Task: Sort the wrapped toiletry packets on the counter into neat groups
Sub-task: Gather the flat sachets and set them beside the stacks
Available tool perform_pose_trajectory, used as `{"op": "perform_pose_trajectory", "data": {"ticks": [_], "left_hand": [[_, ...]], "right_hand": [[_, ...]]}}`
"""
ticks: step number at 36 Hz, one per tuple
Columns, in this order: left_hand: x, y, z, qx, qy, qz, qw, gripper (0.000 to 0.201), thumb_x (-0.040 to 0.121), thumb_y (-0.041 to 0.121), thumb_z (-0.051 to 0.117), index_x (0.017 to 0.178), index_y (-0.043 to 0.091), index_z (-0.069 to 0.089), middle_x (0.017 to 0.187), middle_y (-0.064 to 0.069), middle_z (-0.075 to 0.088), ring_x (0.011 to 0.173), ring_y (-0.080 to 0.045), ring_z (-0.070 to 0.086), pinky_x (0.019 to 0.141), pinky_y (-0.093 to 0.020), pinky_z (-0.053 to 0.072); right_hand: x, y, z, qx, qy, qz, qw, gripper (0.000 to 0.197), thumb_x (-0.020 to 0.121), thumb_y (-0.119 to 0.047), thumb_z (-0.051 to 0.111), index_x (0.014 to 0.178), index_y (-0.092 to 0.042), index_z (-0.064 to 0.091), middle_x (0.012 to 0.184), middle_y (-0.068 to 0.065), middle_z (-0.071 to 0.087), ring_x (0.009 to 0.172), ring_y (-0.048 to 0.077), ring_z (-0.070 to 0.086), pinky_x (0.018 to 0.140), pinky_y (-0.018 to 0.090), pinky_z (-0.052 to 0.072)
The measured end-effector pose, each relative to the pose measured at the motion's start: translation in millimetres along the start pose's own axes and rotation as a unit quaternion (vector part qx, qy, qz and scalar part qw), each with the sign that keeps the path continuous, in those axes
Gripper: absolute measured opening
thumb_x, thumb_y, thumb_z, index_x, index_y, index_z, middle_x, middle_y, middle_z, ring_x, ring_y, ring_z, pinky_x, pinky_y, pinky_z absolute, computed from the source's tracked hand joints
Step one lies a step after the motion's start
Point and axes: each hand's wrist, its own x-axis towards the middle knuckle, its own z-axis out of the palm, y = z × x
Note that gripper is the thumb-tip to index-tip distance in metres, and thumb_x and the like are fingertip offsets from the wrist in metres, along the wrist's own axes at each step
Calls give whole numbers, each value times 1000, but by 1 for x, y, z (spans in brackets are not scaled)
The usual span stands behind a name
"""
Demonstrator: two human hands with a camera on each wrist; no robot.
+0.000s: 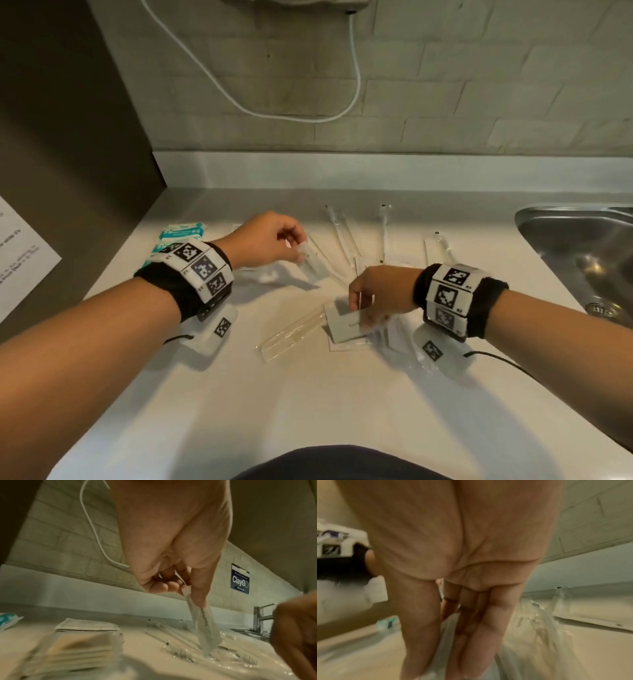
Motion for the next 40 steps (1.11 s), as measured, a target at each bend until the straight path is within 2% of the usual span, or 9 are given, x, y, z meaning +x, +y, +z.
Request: {"op": "perform_pose_trajectory", "data": {"ticks": [5, 10, 15, 19, 24, 29, 33, 37, 40], "left_hand": [[2, 23, 8, -57, 1, 29, 998, 14, 81, 5, 76, 94, 10, 72, 79, 7, 67, 68, 2, 59, 70, -11, 46], [0, 37, 27, -39, -19, 52, 998, 13, 86, 10, 70, 96, 20, 71, 88, 8, 67, 75, -11, 60, 72, -25, 51], [-4, 41, 46, -61, -19, 25, 998, 30, 83, 9, 74, 108, 20, 61, 86, 7, 59, 64, -6, 54, 66, -20, 48], [-6, 38, 54, -89, -6, 13, 996, 24, 81, 8, 76, 100, 15, 62, 76, -2, 63, 64, -11, 56, 67, -25, 50], [-9, 38, 63, -102, -3, 24, 995, 24, 85, 11, 73, 108, 17, 68, 76, -11, 66, 67, -15, 59, 71, -24, 53], [-11, 44, 71, -97, 7, 31, 995, 32, 92, 17, 66, 123, 22, 67, 96, 4, 65, 81, -9, 63, 77, -18, 50], [-12, 47, 76, -70, -4, 46, 996, 33, 97, 20, 58, 129, 26, 63, 118, 10, 62, 109, -3, 57, 87, -13, 41], [-14, 45, 82, -49, 1, 38, 998, 32, 98, 21, 55, 129, 28, 60, 103, 10, 60, 106, -5, 56, 86, -17, 39], [-16, 41, 86, -56, 1, 4, 998, 33, 97, 25, 57, 129, 30, 55, 99, 5, 63, 115, -9, 56, 94, -26, 41]], "right_hand": [[-6, 4, 30, -71, 22, 9, 997, 36, 79, -29, 74, 113, -21, 64, 109, -3, 65, 99, 18, 61, 94, 34, 50], [-8, 3, 44, -98, 68, -26, 992, 13, 81, -27, 67, 92, -26, 59, 92, -5, 50, 86, 17, 53, 81, 29, 50], [-12, 3, 49, -118, 88, -51, 988, 20, 79, -26, 70, 91, -29, 54, 96, -6, 45, 87, 18, 52, 76, 32, 49], [-20, 6, 56, -137, 90, -65, 984, 17, 79, -27, 68, 93, -24, 57, 98, -2, 54, 97, 22, 53, 80, 37, 51], [-27, 11, 60, -110, 89, -88, 986, 22, 79, -21, 69, 100, -20, 62, 97, -4, 54, 96, 21, 56, 78, 34, 50], [-30, 13, 62, -101, 59, -83, 990, 31, 79, -19, 71, 107, -17, 58, 107, 2, 63, 98, 23, 59, 85, 39, 52], [-31, 13, 63, -124, 55, -105, 985, 30, 82, -16, 68, 111, -17, 60, 111, 2, 57, 102, 23, 57, 86, 38, 51], [-32, 12, 65, -136, 48, -123, 982, 28, 84, -12, 65, 111, -17, 60, 111, 3, 55, 101, 24, 56, 83, 36, 49], [-33, 13, 66, -134, 43, -123, 982, 29, 83, -11, 65, 111, -16, 58, 110, 3, 57, 97, 23, 57, 78, 32, 47]]}}
